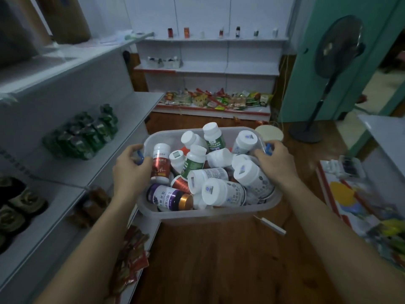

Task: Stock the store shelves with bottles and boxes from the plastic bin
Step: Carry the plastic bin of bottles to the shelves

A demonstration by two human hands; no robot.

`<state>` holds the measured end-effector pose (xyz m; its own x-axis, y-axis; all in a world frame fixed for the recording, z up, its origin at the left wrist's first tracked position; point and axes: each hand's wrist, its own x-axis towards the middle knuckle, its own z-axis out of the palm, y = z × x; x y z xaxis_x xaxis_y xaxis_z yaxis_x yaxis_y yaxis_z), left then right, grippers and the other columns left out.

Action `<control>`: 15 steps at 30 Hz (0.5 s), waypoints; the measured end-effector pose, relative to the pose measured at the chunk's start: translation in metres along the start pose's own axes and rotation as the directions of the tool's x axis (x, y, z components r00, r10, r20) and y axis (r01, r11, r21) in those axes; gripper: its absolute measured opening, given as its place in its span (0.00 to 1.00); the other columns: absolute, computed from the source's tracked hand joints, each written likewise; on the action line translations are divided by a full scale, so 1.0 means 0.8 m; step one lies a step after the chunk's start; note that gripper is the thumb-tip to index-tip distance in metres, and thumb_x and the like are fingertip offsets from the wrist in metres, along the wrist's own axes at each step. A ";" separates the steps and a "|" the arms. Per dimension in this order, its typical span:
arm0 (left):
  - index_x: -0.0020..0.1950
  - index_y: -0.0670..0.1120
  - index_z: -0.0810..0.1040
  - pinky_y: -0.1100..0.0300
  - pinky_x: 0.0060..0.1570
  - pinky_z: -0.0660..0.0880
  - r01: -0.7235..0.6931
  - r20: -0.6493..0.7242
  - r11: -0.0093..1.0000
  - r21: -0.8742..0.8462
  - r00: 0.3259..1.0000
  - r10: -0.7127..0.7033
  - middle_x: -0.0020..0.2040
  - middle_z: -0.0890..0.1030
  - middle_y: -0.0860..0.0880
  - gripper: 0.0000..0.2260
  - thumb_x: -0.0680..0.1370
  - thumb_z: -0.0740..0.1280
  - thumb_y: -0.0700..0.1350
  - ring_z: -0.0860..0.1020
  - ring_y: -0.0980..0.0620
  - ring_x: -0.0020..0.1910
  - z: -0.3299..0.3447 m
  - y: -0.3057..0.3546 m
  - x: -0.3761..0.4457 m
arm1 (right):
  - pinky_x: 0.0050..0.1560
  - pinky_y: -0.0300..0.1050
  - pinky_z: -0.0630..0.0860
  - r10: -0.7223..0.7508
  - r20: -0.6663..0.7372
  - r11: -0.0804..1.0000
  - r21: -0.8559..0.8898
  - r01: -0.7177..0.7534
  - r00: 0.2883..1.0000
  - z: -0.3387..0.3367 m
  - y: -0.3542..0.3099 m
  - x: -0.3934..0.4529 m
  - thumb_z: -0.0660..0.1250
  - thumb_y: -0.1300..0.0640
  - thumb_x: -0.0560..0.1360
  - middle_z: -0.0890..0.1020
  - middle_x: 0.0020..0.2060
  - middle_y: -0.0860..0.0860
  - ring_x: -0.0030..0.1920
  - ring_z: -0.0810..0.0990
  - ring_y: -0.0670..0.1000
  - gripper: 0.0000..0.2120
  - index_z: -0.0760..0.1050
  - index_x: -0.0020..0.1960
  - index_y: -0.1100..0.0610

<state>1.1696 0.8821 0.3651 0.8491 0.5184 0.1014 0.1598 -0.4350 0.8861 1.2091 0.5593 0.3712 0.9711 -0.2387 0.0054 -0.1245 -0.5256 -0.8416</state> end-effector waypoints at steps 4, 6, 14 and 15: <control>0.67 0.57 0.74 0.55 0.35 0.78 -0.023 0.049 0.999 -0.023 0.999 0.024 0.51 0.83 0.45 0.18 0.77 0.66 0.50 0.83 0.49 0.42 0.049 0.027 0.089 | 0.50 0.45 0.66 0.020 -0.056 1.000 0.007 -0.020 0.998 0.012 -0.015 0.088 0.68 0.50 0.78 0.77 0.53 0.53 0.50 0.74 0.53 0.19 0.72 0.66 0.55; 0.67 0.56 0.74 0.57 0.33 0.77 -0.016 0.066 0.999 -0.030 0.998 0.018 0.51 0.83 0.45 0.17 0.78 0.67 0.48 0.83 0.49 0.41 0.082 0.039 0.130 | 0.49 0.45 0.65 0.028 -0.073 1.000 0.002 -0.027 0.997 0.020 -0.015 0.135 0.67 0.50 0.78 0.76 0.53 0.53 0.49 0.74 0.54 0.18 0.72 0.65 0.55; 0.68 0.55 0.74 0.45 0.46 0.83 0.002 0.099 1.000 -0.027 0.995 0.001 0.56 0.82 0.47 0.18 0.78 0.67 0.50 0.83 0.48 0.48 0.243 0.074 0.301 | 0.53 0.51 0.72 0.070 -0.067 0.998 0.012 -0.070 0.995 0.049 0.006 0.372 0.67 0.49 0.76 0.77 0.52 0.52 0.52 0.76 0.56 0.17 0.73 0.62 0.53; 0.68 0.55 0.74 0.46 0.46 0.83 -0.001 0.098 1.000 -0.022 0.995 0.003 0.55 0.82 0.47 0.18 0.78 0.67 0.50 0.83 0.48 0.48 0.263 0.081 0.325 | 0.53 0.51 0.72 0.075 -0.062 0.997 0.012 -0.074 0.995 0.050 0.006 0.406 0.67 0.49 0.76 0.77 0.52 0.52 0.52 0.76 0.56 0.15 0.72 0.61 0.52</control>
<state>1.5066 0.8337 0.3538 0.8948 0.4424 0.0597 0.1477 -0.4197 0.8955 1.5320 0.5124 0.3474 0.9444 -0.3278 -0.0243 -0.1940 -0.4962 -0.8463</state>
